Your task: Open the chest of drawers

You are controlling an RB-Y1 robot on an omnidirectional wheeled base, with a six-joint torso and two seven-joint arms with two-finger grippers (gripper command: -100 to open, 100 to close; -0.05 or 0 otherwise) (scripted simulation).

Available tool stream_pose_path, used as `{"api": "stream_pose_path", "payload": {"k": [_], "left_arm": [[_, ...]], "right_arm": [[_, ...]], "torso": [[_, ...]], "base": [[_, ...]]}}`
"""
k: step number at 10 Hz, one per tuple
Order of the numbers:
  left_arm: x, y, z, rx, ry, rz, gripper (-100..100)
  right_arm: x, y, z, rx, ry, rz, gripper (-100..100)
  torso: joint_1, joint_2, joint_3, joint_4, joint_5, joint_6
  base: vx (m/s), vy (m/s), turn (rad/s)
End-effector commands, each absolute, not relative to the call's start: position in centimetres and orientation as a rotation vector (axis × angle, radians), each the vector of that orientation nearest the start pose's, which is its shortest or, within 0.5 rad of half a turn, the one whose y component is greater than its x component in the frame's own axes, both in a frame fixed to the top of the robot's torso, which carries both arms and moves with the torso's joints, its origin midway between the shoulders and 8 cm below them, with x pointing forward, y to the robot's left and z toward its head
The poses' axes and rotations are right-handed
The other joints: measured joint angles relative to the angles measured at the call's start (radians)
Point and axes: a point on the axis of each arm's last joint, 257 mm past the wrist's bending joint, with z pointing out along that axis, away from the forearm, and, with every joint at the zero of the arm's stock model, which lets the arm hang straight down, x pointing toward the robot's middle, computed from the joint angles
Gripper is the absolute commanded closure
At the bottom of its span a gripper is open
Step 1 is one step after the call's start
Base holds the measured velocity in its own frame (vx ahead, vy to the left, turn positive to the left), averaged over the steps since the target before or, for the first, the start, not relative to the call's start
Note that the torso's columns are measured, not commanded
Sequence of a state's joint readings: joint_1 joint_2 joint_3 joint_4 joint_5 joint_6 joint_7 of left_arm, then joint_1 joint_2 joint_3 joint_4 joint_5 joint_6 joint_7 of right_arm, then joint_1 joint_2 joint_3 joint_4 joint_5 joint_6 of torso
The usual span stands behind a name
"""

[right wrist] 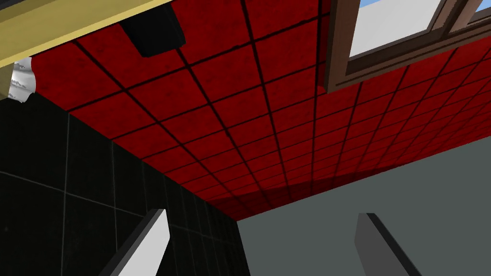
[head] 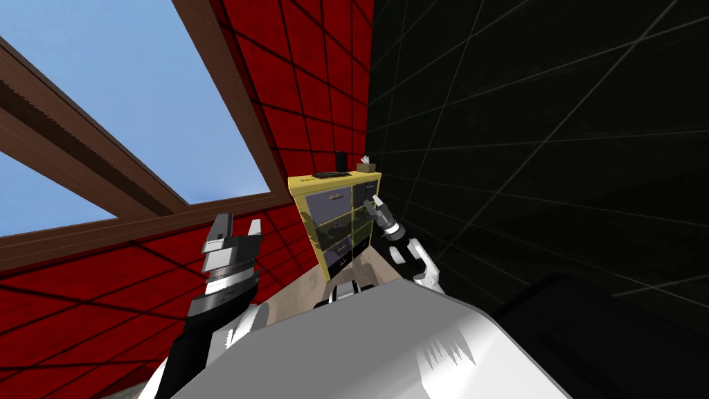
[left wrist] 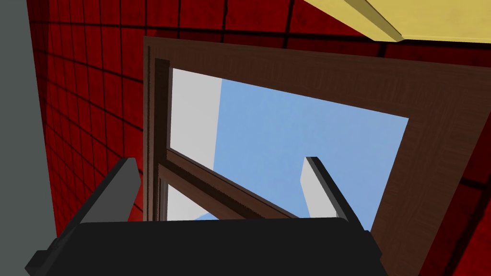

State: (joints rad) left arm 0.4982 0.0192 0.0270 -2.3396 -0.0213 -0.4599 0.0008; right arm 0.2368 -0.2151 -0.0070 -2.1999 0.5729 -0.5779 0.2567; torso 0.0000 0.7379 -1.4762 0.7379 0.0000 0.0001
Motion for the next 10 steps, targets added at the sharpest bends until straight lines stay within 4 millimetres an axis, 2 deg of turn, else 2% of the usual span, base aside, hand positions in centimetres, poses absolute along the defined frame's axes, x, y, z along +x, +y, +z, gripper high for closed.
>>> {"api": "stream_pose_path", "payload": {"k": [1,3,10], "left_arm": [[33.8,28.1,4.4,-0.61,0.623,-1.268,0],[33.8,28.1,4.4,-0.61,0.623,-1.268,0],[33.8,28.1,4.4,-0.61,0.623,-1.268,0]], "right_arm": [[38.0,-15.4,4.8,-0.257,0.852,0.67,-100],[38.2,-15.0,4.3,-0.288,0.866,0.634,-100],[40.8,-13.2,2.8,-0.466,0.882,0.409,-100]], "torso": [[0.0,0.0,0.0,0.0,0.0,0.0],[0.0,0.001,0.001,0.0,0.0,0.0],[0.0,0.0,0.0,0.0,0.0,0.0]], "base": [[-0.04,0.044,-0.1],[-0.03,0.027,-0.02],[-0.029,0.034,-0.059]]}}
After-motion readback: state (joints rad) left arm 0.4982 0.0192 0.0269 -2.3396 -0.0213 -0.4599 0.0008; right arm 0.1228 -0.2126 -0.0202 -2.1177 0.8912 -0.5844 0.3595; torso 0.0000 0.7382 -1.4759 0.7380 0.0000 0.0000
